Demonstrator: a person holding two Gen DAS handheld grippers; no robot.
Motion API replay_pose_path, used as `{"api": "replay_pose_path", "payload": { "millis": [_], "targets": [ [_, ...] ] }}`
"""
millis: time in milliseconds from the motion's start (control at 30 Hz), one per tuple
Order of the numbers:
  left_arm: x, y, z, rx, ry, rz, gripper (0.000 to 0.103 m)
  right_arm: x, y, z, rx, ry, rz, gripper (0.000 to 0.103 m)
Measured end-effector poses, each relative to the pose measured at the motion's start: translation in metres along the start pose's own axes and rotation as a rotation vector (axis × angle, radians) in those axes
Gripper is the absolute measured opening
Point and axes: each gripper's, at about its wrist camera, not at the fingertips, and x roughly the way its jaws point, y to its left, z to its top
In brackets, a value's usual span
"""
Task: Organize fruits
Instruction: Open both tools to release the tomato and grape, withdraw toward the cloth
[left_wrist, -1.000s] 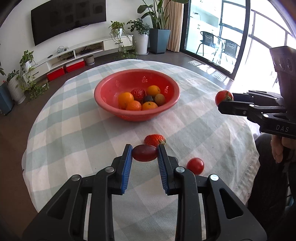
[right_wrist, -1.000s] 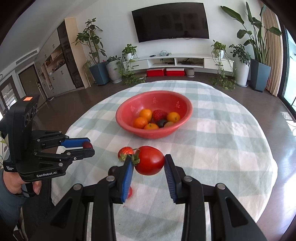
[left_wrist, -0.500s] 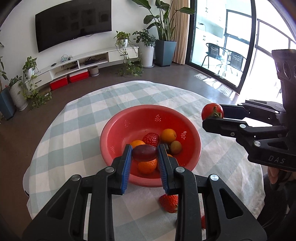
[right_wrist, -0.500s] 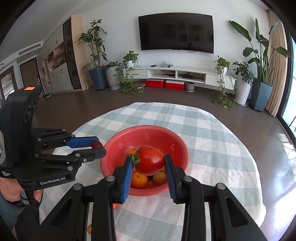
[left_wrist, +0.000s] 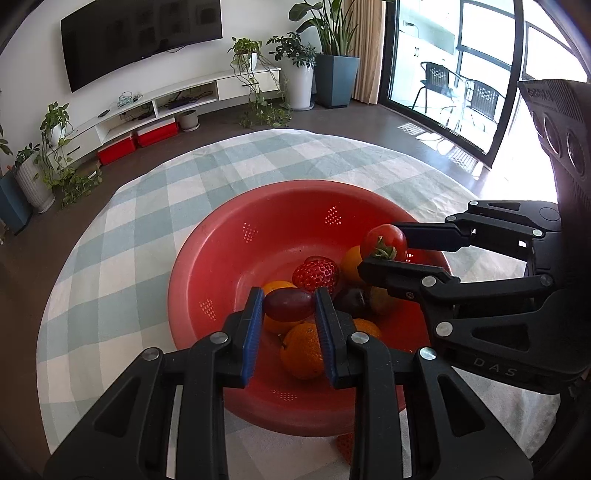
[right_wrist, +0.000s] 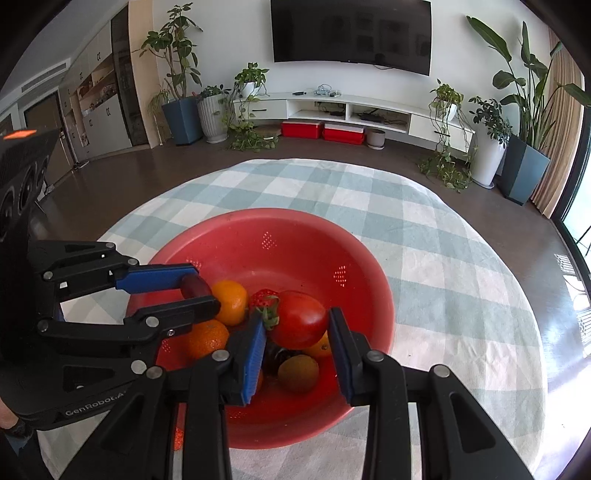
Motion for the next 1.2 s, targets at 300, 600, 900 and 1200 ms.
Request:
{"api": "replay_pose_path", "payload": {
  "millis": [300, 600, 900, 1200],
  "targets": [
    [0.015, 0.004, -0.001, -0.019, 0.026, 0.02, 0.026, 0.011, -0.001, -0.007, -0.003, 0.011, -0.003, 0.037],
    [0.021, 0.012, 0.003, -0.039, 0.021, 0.025, 0.027, 0.013, 0.0, -0.006, -0.022, -0.02, -0.022, 0.046],
    [0.014, 0.023, 0.0, -0.074, 0.01, 0.04, 0.044, 0.006, -0.001, -0.005, -0.003, -0.037, -0.007, 0.058],
    [-0.051, 0.024, -0.018, -0.095, -0.095, 0.042, 0.079, -0.038, -0.004, -0.007, 0.053, -0.121, 0.038, 0.071]
  ]
}}
